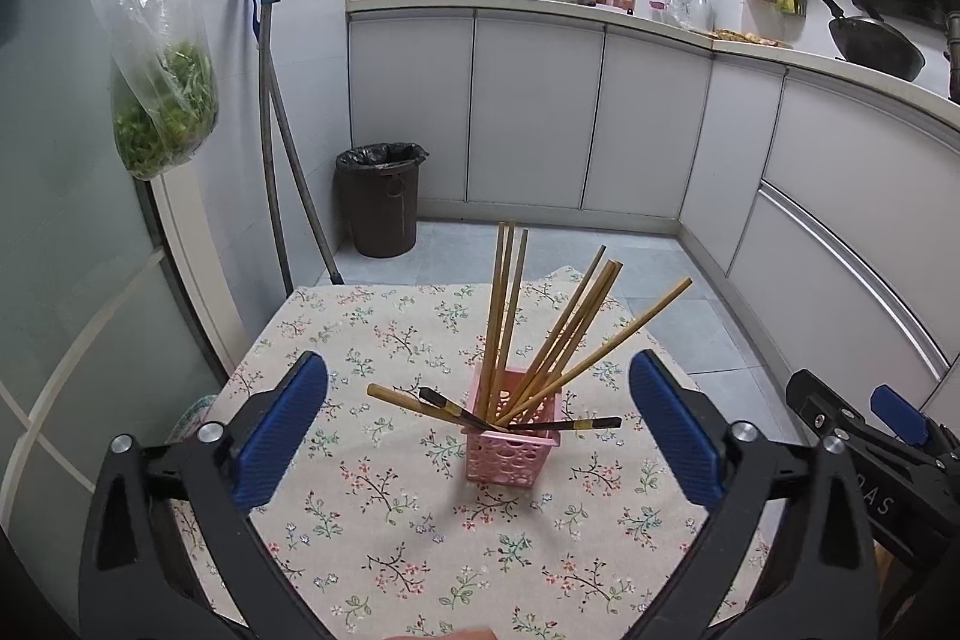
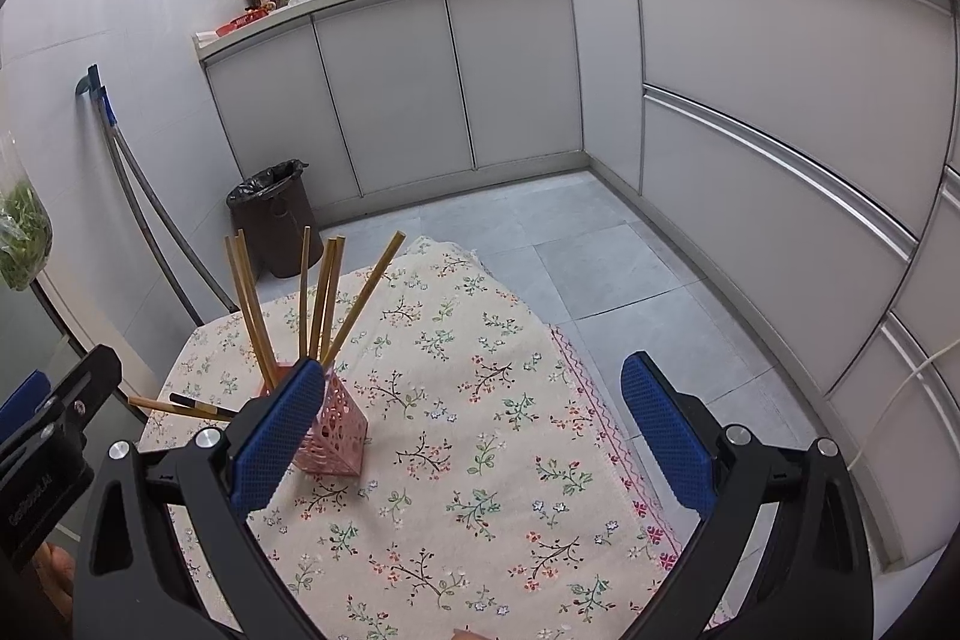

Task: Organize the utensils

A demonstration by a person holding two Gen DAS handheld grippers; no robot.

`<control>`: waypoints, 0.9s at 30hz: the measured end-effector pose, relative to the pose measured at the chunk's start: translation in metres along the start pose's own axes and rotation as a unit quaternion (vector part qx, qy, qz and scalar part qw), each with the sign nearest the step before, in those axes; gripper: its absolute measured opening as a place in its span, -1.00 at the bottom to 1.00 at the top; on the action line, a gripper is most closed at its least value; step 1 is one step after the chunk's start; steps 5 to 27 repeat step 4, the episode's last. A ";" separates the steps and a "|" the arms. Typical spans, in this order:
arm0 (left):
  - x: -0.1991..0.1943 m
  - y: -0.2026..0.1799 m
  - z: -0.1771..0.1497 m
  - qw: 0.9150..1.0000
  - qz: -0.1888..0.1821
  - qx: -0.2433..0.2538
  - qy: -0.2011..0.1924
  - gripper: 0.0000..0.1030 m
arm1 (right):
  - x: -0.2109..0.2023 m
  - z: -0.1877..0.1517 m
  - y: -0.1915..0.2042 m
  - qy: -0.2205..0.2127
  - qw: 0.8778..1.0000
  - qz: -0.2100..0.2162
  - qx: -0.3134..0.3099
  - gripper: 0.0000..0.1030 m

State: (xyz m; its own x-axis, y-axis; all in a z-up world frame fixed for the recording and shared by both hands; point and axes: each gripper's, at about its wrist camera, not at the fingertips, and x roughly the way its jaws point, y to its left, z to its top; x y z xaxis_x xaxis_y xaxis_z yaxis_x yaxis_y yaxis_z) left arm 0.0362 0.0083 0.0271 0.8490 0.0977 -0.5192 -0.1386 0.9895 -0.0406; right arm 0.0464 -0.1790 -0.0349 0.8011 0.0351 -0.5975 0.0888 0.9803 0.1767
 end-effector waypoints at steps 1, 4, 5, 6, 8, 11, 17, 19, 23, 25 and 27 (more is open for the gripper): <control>0.000 0.000 0.001 1.000 0.001 -0.001 0.000 0.86 | 0.000 0.000 0.000 -0.001 1.000 0.000 0.001 0.87; -0.001 -0.001 0.002 1.000 0.004 -0.002 0.000 0.86 | 0.000 0.000 0.000 -0.003 1.000 0.000 0.003 0.87; -0.001 -0.001 0.002 1.000 0.004 -0.002 0.000 0.86 | 0.000 0.000 0.000 -0.003 1.000 0.000 0.003 0.87; -0.001 -0.001 0.002 1.000 0.004 -0.002 0.000 0.86 | 0.000 0.000 0.000 -0.003 1.000 0.000 0.003 0.87; -0.001 -0.001 0.002 1.000 0.004 -0.002 0.000 0.86 | 0.000 0.000 0.000 -0.003 1.000 0.000 0.003 0.87; -0.001 -0.001 0.002 1.000 0.004 -0.002 0.000 0.86 | 0.000 0.000 0.000 -0.003 1.000 0.000 0.003 0.87; -0.001 -0.001 0.002 1.000 0.004 -0.002 0.000 0.86 | 0.000 0.000 0.000 -0.003 1.000 0.000 0.003 0.87; -0.001 -0.001 0.002 1.000 0.004 -0.002 0.000 0.86 | 0.000 0.000 0.000 -0.003 1.000 0.000 0.003 0.87; -0.001 -0.001 0.002 1.000 0.004 -0.002 0.000 0.86 | 0.000 0.000 0.000 -0.003 1.000 0.000 0.003 0.87; -0.001 -0.001 0.002 1.000 0.004 -0.002 0.000 0.86 | 0.000 0.000 0.000 -0.003 1.000 0.000 0.003 0.87; -0.001 -0.001 0.002 1.000 0.004 -0.002 0.000 0.86 | 0.000 0.000 0.000 -0.003 1.000 0.000 0.003 0.87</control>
